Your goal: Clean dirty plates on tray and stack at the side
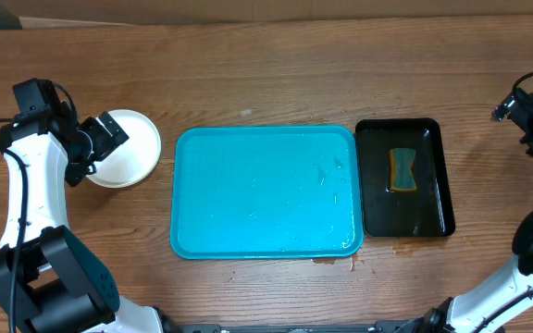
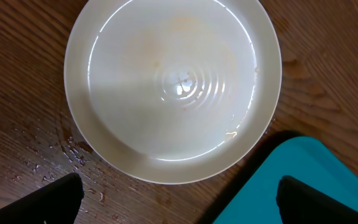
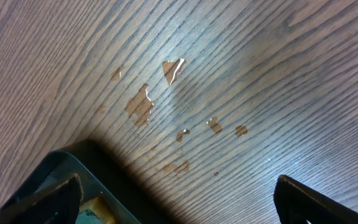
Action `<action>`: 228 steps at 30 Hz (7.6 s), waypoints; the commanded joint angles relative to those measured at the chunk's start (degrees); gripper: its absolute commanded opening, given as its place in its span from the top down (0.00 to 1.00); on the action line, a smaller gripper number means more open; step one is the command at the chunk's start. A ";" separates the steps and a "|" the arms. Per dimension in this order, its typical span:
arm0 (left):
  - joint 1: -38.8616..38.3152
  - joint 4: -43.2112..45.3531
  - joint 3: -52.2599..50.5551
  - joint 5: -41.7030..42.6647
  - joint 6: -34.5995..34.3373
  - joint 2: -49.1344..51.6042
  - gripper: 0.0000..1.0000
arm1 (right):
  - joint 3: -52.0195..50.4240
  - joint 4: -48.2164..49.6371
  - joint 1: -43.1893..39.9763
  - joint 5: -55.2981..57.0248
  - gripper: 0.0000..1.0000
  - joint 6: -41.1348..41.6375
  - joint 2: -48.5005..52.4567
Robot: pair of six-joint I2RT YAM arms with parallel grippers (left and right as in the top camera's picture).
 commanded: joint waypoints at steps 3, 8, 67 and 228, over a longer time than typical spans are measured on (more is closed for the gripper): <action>0.04 0.13 -0.33 0.85 1.70 0.52 0.00 | 0.63 0.37 0.44 -0.11 0.00 0.20 -2.78; 0.04 0.13 -0.33 0.85 1.70 0.52 0.00 | 0.63 0.37 0.44 -0.11 0.00 0.20 -11.08; 0.04 0.13 -0.33 0.85 1.70 0.52 0.00 | -83.10 76.48 19.74 -3.96 0.00 0.00 -113.13; -20.81 65.83 -77.35 -6.19 -10.51 -98.38 0.00 | -98.64 63.28 28.72 7.21 0.00 -0.22 -113.13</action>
